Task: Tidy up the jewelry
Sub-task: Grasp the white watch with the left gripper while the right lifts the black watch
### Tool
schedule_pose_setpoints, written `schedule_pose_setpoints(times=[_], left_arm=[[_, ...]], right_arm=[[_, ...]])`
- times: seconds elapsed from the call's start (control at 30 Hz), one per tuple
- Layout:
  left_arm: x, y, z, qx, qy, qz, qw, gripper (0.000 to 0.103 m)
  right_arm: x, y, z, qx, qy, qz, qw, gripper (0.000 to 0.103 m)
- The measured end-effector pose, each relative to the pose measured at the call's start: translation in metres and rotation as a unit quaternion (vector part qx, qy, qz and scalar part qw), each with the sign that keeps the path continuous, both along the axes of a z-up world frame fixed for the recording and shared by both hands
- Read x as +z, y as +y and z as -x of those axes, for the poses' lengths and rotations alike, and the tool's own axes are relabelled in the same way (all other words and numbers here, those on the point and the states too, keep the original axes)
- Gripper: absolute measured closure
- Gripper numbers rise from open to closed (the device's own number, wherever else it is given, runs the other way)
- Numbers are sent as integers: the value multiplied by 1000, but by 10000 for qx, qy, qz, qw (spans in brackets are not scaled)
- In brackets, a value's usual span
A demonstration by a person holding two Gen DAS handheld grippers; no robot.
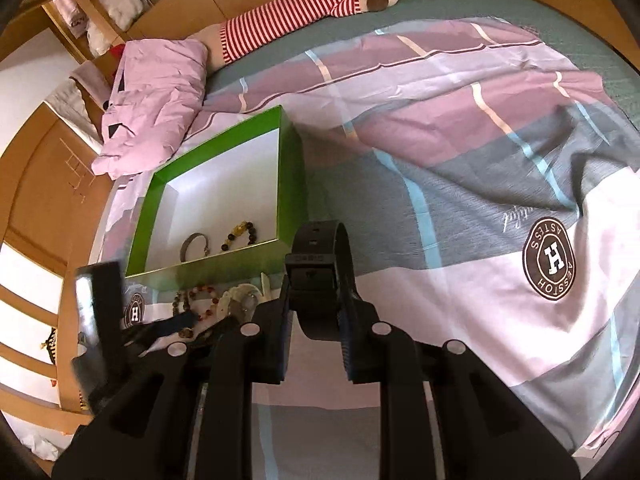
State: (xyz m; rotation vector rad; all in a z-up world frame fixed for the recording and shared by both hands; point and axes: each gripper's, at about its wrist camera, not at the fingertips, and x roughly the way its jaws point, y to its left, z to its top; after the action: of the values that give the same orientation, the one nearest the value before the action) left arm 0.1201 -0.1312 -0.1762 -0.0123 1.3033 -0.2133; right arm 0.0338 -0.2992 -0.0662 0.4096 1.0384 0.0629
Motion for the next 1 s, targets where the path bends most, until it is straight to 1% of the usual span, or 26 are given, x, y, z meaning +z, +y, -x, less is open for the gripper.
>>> schedule_pose_setpoints(times=[0.03,0.07,0.17,0.23,0.37,0.47,0.5,0.53,0.6,0.77,0.83,0.9,0.93,1.0], left_arm=[[-4,0,-2,32,113,80,9999,83],[-8,0,-3,85,221,164,9996,86],[-5,9,-1,249,193,391,9987,86],[6,20,3,246,44,530,9983,86],[32,40,15,234,-237,479,9983,86],[53,62,26,239,-454,466,9976,86],[59,66,29,242,-522,423,9974,86],[63,75,34,237,-581,282,9976,86],[63,85,37,253,-589,136,9978,86],[50,111,44,305,-487,208,9981,86],[54,122,45,329,-457,235,9981,86],[62,124,43,363,-554,287,9974,86],[72,127,39,346,-663,283,9968,86],[84,128,30,331,-759,205,9964,86]], right_arm=[[0,-1,1,8,-3,-3,10000,82],[0,-1,0,6,0,-13,10000,82],[-1,-2,0,2,31,-60,10000,82],[-2,-3,-1,-5,36,-70,10000,82],[-4,2,-3,125,30,-101,9999,82],[-7,12,-5,298,21,-309,9991,82],[-8,16,-5,347,5,-354,9988,82],[-8,20,-5,391,-24,-375,9985,82],[-12,32,-8,522,-54,-307,9982,82],[-24,55,-11,728,79,-241,9970,82],[-21,62,-9,804,32,-210,9965,82],[-11,67,-8,849,-127,-99,9963,82],[-6,70,-10,890,-207,-18,9958,82],[9,76,-21,866,-350,92,9956,82]])
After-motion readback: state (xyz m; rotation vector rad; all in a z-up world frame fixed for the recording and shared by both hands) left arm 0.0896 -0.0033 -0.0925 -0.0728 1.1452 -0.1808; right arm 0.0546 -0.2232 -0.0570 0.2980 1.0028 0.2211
